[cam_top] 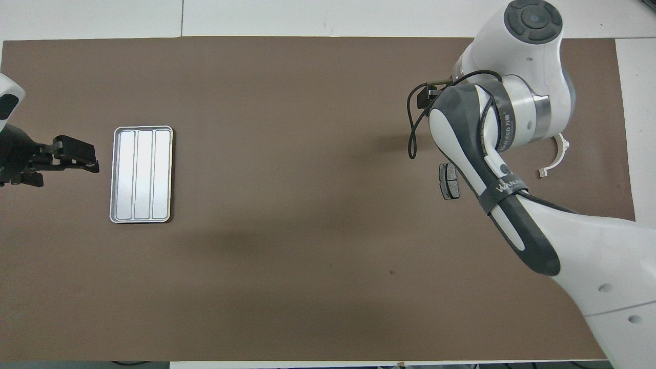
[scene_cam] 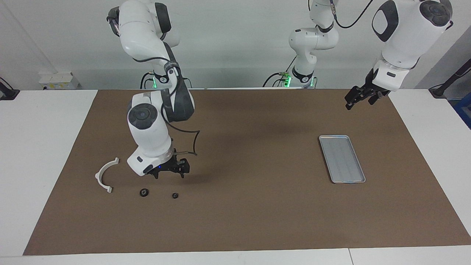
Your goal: Place bearing gear from tray to pile
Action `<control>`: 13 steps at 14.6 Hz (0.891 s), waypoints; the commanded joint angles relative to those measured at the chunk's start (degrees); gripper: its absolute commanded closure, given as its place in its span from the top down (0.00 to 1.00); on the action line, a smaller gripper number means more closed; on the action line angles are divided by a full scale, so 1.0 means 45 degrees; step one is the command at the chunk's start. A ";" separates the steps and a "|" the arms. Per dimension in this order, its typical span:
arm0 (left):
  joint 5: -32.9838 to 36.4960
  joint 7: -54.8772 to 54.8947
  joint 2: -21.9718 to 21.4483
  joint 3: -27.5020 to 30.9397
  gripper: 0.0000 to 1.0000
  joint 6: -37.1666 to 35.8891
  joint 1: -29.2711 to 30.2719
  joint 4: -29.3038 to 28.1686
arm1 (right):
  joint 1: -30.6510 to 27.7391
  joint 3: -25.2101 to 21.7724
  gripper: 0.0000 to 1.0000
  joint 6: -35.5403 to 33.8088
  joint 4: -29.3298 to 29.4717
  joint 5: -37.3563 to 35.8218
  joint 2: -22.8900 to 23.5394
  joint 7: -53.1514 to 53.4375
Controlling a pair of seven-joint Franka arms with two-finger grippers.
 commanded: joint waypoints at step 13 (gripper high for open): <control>-0.0004 0.0089 -0.0244 0.0032 1.00 -0.0173 -0.0038 -0.0105 | -0.1810 0.0201 1.00 -0.2167 -0.2150 0.0125 -0.4411 -0.2962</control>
